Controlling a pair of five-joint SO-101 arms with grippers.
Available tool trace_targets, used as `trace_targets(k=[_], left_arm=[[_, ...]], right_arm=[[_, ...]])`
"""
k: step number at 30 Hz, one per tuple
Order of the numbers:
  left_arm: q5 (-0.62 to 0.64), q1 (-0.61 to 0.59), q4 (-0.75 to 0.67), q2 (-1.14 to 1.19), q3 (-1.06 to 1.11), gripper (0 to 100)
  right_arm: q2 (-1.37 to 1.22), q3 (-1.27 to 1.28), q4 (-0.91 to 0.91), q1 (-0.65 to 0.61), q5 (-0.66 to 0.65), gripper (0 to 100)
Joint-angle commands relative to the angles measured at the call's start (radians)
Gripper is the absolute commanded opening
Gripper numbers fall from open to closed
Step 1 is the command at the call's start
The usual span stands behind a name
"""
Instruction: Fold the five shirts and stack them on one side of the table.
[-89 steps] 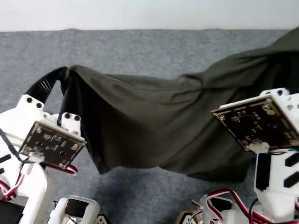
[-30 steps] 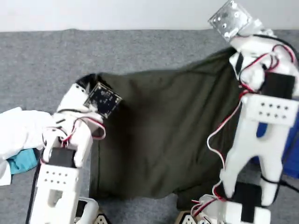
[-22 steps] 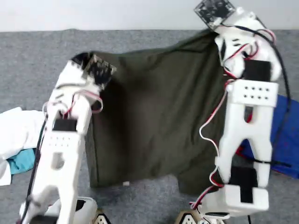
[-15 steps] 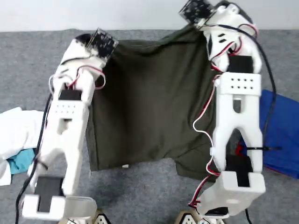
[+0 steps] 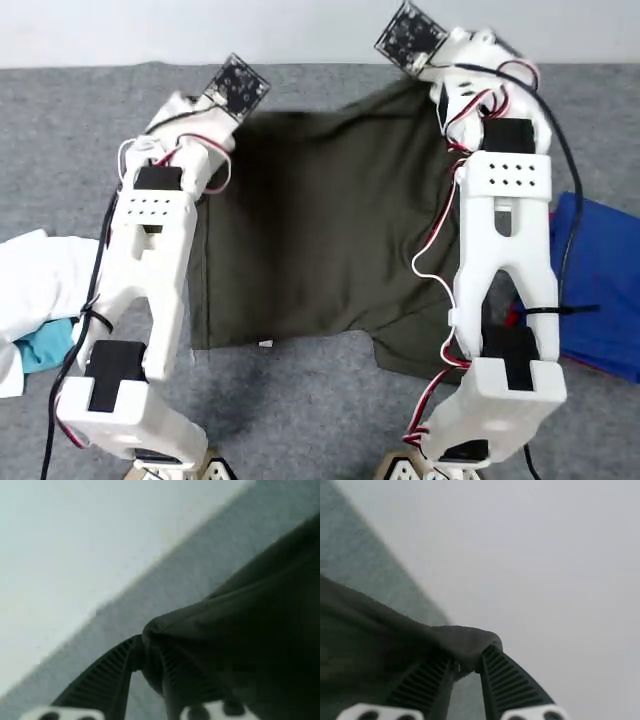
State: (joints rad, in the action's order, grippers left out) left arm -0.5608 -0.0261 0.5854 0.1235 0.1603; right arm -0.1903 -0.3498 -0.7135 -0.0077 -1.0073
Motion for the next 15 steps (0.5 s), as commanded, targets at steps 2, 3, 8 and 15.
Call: trace_targets(k=[2,3,8,15], left_arm=[[-0.02,0.011,0.293,-0.077,-0.039,0],[-0.02,0.011,0.347,-0.081,-0.039,0],[-0.02,0.012,0.546,-0.098,-0.039,0],[-0.104,0.06,0.795,-0.098,-0.042,0]], right_arm=[[0.061,-0.011,-0.228,0.028,-0.003,1.0],[0.07,-0.011,-0.283,0.028,-0.003,1.0],[0.136,-0.011,-0.513,0.053,-0.002,1.0],[0.182,-0.011,-0.817,0.116,-0.002,1.0]])
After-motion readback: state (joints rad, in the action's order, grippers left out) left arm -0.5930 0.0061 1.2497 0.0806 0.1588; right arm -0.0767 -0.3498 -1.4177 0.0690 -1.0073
